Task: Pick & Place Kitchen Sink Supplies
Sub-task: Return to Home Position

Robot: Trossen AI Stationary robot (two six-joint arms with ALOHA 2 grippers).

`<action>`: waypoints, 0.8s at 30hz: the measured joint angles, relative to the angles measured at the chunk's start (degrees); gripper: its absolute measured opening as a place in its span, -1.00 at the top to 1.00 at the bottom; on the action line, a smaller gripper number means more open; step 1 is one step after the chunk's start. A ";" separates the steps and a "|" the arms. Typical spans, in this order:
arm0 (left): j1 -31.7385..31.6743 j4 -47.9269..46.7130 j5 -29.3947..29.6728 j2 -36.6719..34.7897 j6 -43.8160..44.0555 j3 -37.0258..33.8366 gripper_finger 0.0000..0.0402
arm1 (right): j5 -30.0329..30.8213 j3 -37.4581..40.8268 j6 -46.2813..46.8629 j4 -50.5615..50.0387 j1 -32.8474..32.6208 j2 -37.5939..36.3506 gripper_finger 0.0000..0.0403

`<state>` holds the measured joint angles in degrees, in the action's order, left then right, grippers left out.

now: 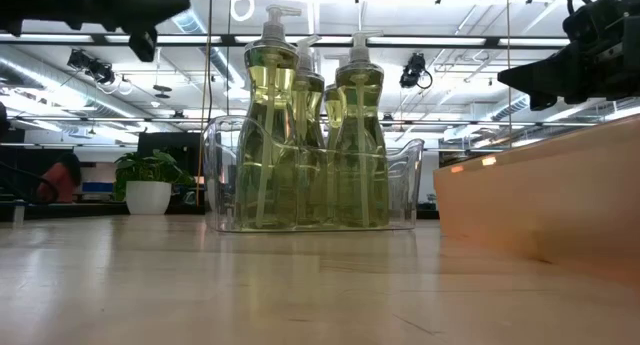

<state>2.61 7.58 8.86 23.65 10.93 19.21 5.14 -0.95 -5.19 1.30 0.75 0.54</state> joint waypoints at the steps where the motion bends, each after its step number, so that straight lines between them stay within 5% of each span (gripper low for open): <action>1: -0.09 1.26 -0.24 -1.06 -0.01 -0.91 0.88 | -0.04 0.00 -0.02 0.00 0.00 0.00 0.93; 24: -0.90 5.85 -2.71 -23.63 -2.65 -17.85 0.88 | -0.04 0.00 -0.02 0.00 0.00 0.00 0.93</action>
<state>1.72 13.42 6.15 0.02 8.28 1.36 5.10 -0.95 -5.21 1.30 0.75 0.54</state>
